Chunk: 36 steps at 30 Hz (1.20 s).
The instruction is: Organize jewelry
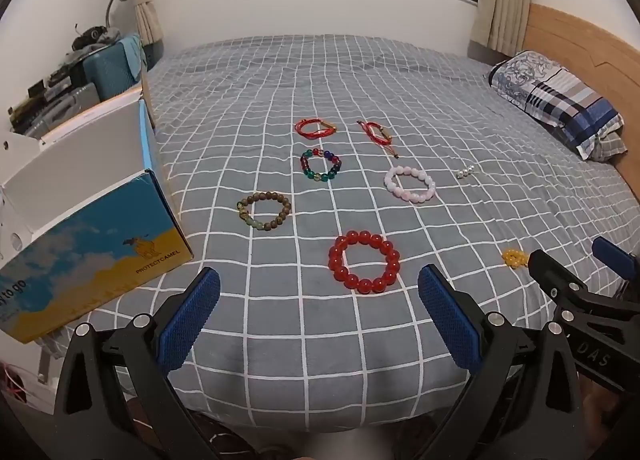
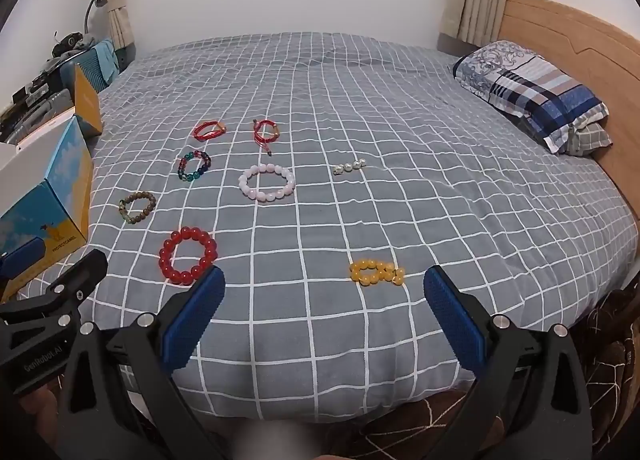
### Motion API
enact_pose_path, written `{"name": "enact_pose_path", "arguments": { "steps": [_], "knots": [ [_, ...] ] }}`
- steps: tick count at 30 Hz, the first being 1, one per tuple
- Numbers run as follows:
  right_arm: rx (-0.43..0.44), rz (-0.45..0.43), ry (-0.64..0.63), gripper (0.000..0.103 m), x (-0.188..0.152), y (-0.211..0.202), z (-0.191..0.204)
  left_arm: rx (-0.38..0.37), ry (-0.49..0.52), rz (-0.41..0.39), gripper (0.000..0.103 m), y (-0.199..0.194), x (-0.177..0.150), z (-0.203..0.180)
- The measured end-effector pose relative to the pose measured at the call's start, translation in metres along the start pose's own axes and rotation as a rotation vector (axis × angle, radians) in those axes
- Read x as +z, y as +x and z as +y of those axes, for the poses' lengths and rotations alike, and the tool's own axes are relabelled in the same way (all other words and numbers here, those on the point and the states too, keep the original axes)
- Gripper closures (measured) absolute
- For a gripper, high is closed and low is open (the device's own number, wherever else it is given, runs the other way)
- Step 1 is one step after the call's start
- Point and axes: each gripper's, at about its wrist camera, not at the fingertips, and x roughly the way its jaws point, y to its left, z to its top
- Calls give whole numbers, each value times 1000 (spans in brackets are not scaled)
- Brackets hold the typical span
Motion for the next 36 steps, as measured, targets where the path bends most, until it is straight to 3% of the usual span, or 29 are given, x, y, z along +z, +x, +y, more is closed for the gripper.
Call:
{"name": "enact_pose_path", "arguments": {
  "steps": [36],
  "knots": [
    [2, -9, -7, 7, -1, -2, 0, 5, 4, -7, 6, -3, 3, 0]
  ]
}}
